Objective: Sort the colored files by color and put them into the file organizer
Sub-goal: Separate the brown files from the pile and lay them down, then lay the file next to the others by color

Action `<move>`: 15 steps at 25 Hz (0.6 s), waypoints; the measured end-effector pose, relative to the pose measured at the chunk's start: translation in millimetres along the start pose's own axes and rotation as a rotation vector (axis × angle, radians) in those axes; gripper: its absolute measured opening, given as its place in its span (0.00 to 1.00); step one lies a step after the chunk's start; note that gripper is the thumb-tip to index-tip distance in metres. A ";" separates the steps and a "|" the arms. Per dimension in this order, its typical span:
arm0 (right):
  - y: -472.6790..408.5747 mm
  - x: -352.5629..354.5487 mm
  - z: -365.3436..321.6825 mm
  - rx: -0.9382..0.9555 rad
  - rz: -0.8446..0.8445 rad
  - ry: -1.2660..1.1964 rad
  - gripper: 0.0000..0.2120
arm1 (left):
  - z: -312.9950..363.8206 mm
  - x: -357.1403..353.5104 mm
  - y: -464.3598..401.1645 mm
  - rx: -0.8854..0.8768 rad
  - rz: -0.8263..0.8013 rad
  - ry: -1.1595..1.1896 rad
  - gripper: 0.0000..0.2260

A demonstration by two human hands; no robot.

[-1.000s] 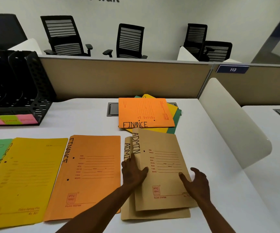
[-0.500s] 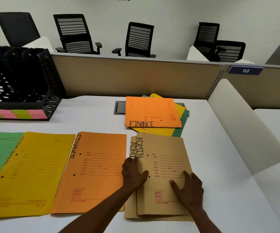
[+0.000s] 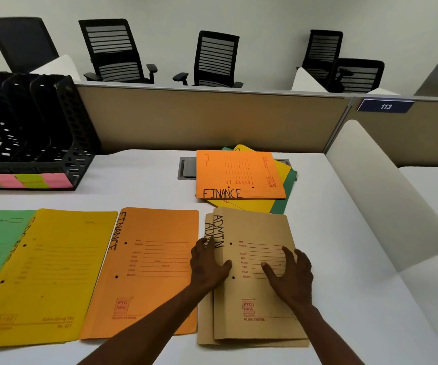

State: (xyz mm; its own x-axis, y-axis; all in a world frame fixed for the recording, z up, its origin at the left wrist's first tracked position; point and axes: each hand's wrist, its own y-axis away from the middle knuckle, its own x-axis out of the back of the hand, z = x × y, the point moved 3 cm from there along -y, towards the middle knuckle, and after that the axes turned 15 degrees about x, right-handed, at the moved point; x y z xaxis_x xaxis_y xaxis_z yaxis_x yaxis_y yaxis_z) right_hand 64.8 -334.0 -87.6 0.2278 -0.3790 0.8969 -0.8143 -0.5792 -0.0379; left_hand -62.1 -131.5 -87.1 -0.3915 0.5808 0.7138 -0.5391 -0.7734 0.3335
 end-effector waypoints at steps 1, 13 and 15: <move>-9.8 -0.2 -4.4 0.029 -0.015 0.004 0.39 | 1.3 1.2 -3.8 0.000 -0.010 -0.005 0.38; -28.1 -38.6 -10.8 0.031 -0.188 0.041 0.38 | -4.8 0.3 -24.1 -0.019 -0.101 0.020 0.37; -35.6 -33.7 -14.1 0.040 -0.155 0.018 0.38 | -1.1 0.7 -27.5 -0.016 -0.090 0.021 0.38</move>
State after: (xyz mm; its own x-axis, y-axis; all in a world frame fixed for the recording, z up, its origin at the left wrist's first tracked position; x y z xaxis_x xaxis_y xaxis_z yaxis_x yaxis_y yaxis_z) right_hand 78.5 -290.4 -110.2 0.3390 -0.2701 0.9012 -0.7482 -0.6581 0.0842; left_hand -48.3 -109.5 -96.5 -0.3562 0.6532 0.6682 -0.5849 -0.7135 0.3857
